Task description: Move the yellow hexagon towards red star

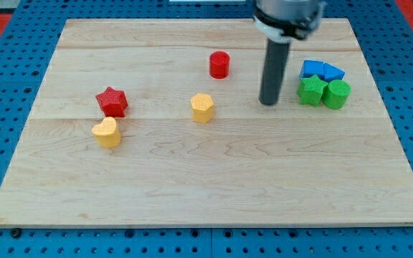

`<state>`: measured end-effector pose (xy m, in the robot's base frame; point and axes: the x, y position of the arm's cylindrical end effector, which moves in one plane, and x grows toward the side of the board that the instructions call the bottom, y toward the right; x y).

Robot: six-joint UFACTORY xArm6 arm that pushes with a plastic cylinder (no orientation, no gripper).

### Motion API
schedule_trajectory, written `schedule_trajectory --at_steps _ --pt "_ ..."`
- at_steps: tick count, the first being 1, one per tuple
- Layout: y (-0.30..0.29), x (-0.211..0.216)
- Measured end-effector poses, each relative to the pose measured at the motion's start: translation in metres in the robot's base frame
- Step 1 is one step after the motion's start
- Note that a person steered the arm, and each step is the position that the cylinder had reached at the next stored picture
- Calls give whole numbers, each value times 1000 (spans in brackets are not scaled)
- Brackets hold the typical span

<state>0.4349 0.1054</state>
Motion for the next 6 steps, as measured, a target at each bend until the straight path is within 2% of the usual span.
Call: schedule_trajectory --at_steps 1,3,5,6 --pt "-27 43" --pt "-83 6" --pt "-143 -13" --pt "-152 -21"
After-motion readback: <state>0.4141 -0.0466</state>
